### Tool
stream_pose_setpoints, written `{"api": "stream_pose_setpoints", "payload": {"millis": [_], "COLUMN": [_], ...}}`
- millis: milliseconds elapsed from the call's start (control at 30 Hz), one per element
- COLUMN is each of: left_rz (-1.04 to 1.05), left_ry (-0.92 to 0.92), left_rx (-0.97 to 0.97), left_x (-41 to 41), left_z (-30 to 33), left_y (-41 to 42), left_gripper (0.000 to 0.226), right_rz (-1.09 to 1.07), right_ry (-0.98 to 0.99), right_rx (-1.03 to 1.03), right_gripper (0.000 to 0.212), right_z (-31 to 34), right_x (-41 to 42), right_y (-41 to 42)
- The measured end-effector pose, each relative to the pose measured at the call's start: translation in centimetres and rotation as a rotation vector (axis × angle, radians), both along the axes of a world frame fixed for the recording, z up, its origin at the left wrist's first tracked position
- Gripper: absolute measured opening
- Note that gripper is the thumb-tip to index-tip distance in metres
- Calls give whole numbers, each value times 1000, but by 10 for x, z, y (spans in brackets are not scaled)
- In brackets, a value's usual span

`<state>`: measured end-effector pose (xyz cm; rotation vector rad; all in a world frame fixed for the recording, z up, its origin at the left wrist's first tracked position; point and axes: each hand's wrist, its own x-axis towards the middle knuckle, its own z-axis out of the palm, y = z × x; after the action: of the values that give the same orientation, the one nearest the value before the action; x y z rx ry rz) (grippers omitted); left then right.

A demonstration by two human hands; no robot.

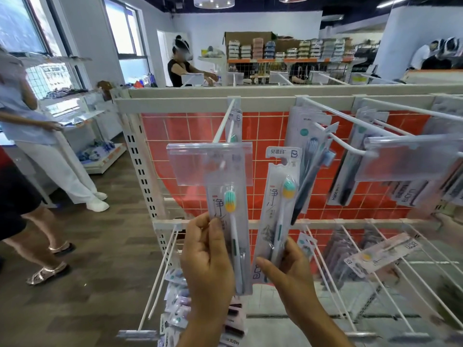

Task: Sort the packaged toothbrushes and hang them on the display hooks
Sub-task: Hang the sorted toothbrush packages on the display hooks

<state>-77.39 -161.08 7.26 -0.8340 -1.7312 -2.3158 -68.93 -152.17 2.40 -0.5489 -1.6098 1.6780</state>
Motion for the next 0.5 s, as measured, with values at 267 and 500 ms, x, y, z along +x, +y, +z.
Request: {"api": "stream_pose_setpoints", "payload": {"millis": [267, 500], "left_rz": [-54, -144], "left_ry": [-96, -217], "left_rx": [-85, -203], "left_x": [-24, -61], "left_z": [2, 19], "left_y": [18, 50], "left_gripper": [19, 50], "right_rz": [-6, -109], "right_ry": [-38, -52], "right_rx": [60, 176], "right_gripper": [34, 27], "right_z": [4, 8], "right_x": [-8, -16], "right_y": [2, 15]}}
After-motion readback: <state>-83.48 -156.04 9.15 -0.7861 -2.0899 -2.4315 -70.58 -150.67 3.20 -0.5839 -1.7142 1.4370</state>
